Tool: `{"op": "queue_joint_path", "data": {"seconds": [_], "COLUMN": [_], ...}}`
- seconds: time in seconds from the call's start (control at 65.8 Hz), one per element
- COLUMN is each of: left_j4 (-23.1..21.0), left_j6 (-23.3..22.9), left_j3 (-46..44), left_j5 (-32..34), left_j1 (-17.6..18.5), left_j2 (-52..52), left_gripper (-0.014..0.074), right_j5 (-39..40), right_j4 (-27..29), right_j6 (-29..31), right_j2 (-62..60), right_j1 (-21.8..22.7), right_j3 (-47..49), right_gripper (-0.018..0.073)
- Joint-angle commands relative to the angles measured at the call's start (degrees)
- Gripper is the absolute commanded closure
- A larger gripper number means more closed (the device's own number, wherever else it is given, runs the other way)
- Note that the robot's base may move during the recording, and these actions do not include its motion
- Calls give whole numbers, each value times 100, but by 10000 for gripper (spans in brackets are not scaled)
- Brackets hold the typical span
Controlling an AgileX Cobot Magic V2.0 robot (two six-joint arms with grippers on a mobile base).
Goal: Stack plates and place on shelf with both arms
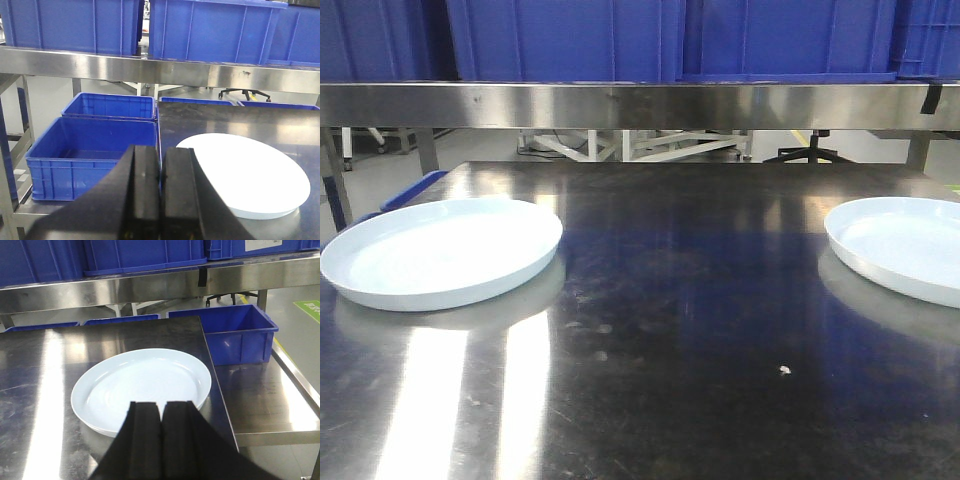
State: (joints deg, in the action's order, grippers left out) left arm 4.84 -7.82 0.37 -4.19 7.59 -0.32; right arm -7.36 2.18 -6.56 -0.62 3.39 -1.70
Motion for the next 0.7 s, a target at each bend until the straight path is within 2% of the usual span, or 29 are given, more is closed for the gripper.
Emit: {"op": "queue_joint_path", "data": {"seconds": [0.0, 0.122, 0.289, 0.38, 0.517, 0.684], "left_j4": [-18, 37, 565, 608, 597, 574], "left_j6": [6, 17, 27, 27, 27, 27], "left_j3": [-179, -936, -2823, -3869, -4904, -5326], "left_j5": [487, 461, 33, -369, -871, -1322], "left_j1": [-4, 84, 396, 409, 409, 409], "left_j2": [185, 1174, 3314, 4284, 5162, 5491], "left_gripper": [507, 507, 507, 507, 507, 507], "right_j5": [506, 506, 506, 506, 506, 506], "right_j4": [8, 8, 8, 8, 8, 8], "right_j6": [44, 44, 44, 44, 44, 44], "right_j2": [-106, -106, -106, -106, -106, -106], "right_j1": [42, 42, 42, 42, 42, 42], "right_j3": [0, 0, 0, 0, 0, 0], "right_gripper": [504, 504, 504, 504, 504, 504]}}
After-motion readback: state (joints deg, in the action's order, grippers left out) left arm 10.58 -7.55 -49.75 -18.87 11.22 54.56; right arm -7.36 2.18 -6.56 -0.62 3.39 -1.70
